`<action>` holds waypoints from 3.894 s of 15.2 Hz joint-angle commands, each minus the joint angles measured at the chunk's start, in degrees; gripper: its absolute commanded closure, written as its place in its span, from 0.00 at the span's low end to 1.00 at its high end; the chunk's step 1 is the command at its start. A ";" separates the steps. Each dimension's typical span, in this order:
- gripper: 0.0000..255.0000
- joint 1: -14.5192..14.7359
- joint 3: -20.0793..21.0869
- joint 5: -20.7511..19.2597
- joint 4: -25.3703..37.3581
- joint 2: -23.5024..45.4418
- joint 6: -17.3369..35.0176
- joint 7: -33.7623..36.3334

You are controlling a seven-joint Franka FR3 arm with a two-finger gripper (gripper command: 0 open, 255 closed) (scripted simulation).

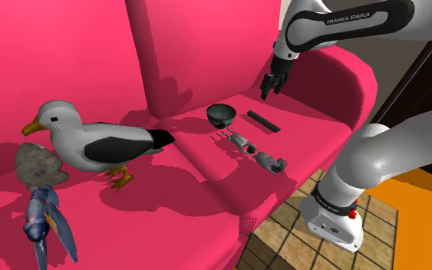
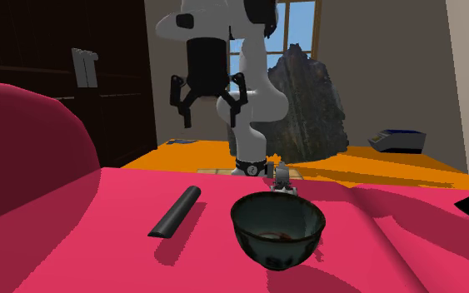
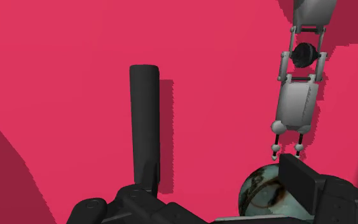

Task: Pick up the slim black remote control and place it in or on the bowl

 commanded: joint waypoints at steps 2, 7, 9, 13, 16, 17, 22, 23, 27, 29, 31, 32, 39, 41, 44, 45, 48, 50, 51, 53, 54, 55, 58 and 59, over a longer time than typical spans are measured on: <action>0.00 -0.96 -2.80 -0.07 -1.87 4.00 4.96 -1.40; 0.00 -1.89 -7.25 1.03 -3.60 11.90 12.76 -4.09; 0.00 -2.02 -9.07 2.06 -3.88 15.56 15.86 -5.53; 0.00 -1.69 -10.13 3.30 -4.99 18.89 19.85 -6.75; 0.00 -1.27 -10.48 4.15 -5.95 20.81 22.63 -7.40; 0.00 -1.12 -10.60 4.49 -6.24 21.49 23.56 -7.66; 0.00 -1.03 -10.66 4.69 -6.40 21.89 24.09 -7.81; 0.00 -1.03 -10.66 4.69 -6.40 21.89 24.09 -7.81; 1.00 -1.03 -10.66 4.69 -6.40 21.89 24.10 -7.81; 1.00 -1.00 -10.64 4.72 -6.43 21.93 24.17 -7.79; 1.00 -0.99 -10.60 4.71 -6.43 21.89 24.13 -7.72; 1.00 -1.04 -10.63 4.66 -6.46 21.83 24.10 -7.76; 1.00 -1.51 -10.08 3.45 -5.26 19.17 20.40 -6.64; 1.00 -1.71 -9.79 2.98 -4.61 17.93 18.56 -6.15; 1.00 -1.97 -9.35 2.42 -3.53 16.20 15.83 -5.52; 1.00 -2.05 -9.20 2.27 -3.14 15.67 14.93 -5.33; 1.00 -2.23 -8.78 1.89 -1.91 14.16 12.26 -4.82; 1.00 -2.33 -8.50 1.70 -1.02 13.25 10.49 -4.52; 1.00 -2.37 -8.37 1.62 -0.56 12.83 9.62 -4.39; 1.00 -2.44 -8.11 1.48 0.40 12.02 7.88 -4.13; 1.00 -2.47 -7.98 1.43 0.89 11.64 7.02 -4.01; 1.00 -2.49 -7.85 1.38 1.40 11.29 6.17 -3.89; 1.00 -2.54 -7.49 1.28 2.99 10.31 3.63 -3.58; 1.00 -2.55 -7.37 1.26 3.55 10.02 2.79 -3.49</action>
